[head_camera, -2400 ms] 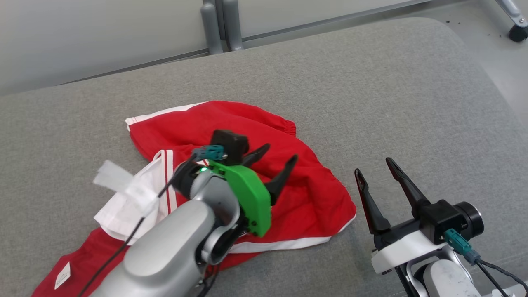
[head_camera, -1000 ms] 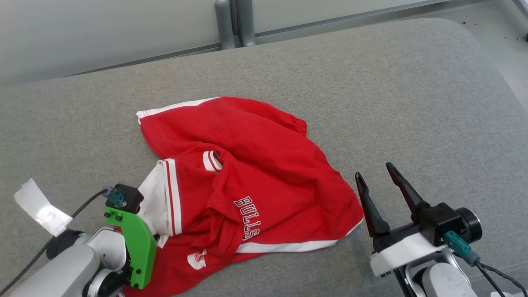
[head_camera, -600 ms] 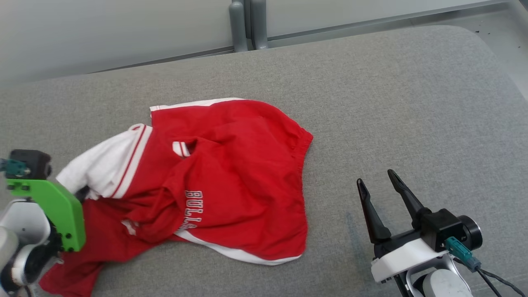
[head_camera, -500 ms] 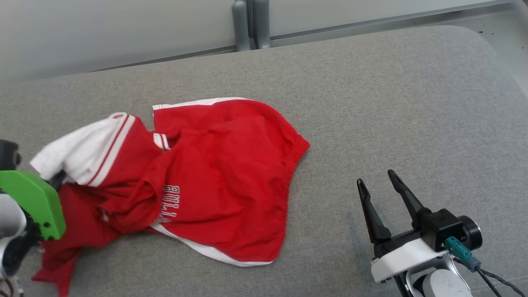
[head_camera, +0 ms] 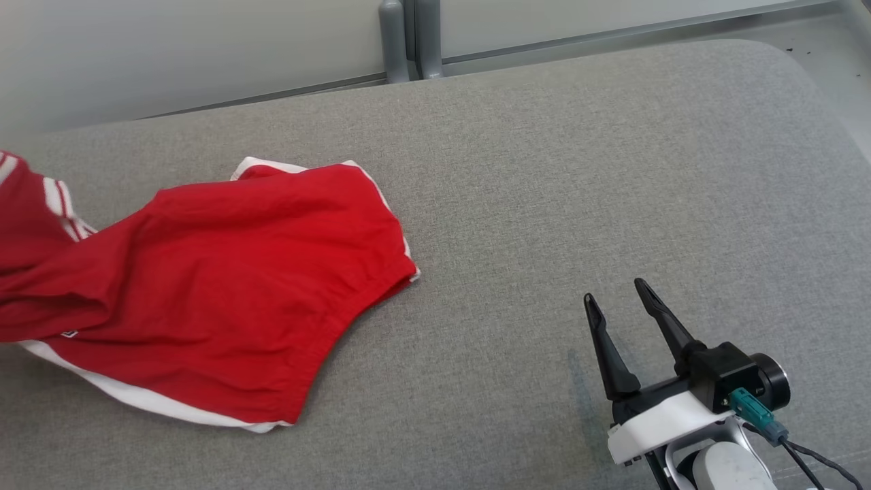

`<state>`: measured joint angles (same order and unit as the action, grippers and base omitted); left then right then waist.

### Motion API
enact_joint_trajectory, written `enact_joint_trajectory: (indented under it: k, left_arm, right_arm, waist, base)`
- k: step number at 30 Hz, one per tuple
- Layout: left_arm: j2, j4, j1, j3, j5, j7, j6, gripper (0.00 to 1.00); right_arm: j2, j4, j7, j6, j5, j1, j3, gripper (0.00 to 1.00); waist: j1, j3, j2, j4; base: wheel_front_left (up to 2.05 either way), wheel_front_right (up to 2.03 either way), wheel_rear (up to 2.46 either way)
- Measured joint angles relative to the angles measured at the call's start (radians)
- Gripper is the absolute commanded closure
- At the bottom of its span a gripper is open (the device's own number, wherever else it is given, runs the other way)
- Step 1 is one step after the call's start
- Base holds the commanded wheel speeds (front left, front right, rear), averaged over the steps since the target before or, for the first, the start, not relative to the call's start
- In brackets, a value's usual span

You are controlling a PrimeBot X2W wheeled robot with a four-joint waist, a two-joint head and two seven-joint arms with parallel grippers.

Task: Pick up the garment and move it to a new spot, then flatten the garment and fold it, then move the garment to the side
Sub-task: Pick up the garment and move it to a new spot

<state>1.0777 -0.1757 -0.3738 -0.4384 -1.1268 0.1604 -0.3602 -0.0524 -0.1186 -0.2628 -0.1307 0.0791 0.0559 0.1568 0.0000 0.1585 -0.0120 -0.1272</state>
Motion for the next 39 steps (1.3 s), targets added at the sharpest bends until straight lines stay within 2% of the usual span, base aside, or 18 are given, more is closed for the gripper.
enact_joint_trajectory:
  k: [4, 7, 12, 22, 29, 33, 39]
  left_arm:
    - [0.035, -0.060, 0.010, 0.029, 0.011, -0.039, -0.032, 1.00]
    - [0.053, -0.054, 0.008, 0.051, 0.014, -0.069, -0.028, 1.00]
    - [0.052, 0.005, -0.005, 0.086, -0.004, -0.091, -0.019, 1.00]
    - [0.118, 0.133, -0.027, 0.124, -0.009, -0.065, -0.050, 1.00]
    - [0.161, 0.153, -0.089, 0.132, 0.017, -0.039, -0.058, 1.00]
    - [0.156, 0.103, -0.121, 0.104, 0.042, -0.016, -0.044, 1.00]
    - [0.093, -0.048, -0.194, 0.059, 0.085, -0.025, -0.006, 1.00]
  right_arm:
    - [0.000, -0.004, 0.000, 0.000, 0.000, 0.001, 0.005, 0.00]
    - [0.001, -0.004, 0.000, 0.000, 0.000, 0.002, 0.003, 0.00]
    - [0.001, -0.005, 0.000, 0.000, -0.001, 0.002, 0.001, 0.00]
    - [0.001, -0.006, 0.000, 0.000, 0.000, 0.000, -0.001, 0.00]
    - [0.002, -0.006, 0.000, 0.000, 0.012, 0.001, 0.000, 0.00]
    - [0.002, -0.006, 0.000, 0.000, 0.016, 0.008, 0.006, 0.00]
    - [0.002, -0.007, 0.000, 0.000, 0.017, 0.039, 0.027, 0.00]
  waist:
    - [0.0000, 0.002, 0.0000, -0.007]
    - [0.0000, -0.001, 0.0000, -0.016]
    - [0.0000, -0.009, 0.0000, -0.026]
    - [0.0000, -0.007, 0.0000, -0.035]
    - [0.0000, -0.008, 0.0000, -0.030]
    - [0.0000, -0.006, 0.0001, -0.029]
    - [0.0000, 0.019, 0.0000, -0.037]
  base:
    - [0.00, 0.00, 0.00]
    - [0.00, 0.00, 0.00]
    - [0.00, 0.00, 0.00]
    - [0.00, 0.00, 0.00]
    - [0.00, 0.00, 0.00]
    - [0.00, 0.00, 0.00]
    - [0.00, 0.00, 0.00]
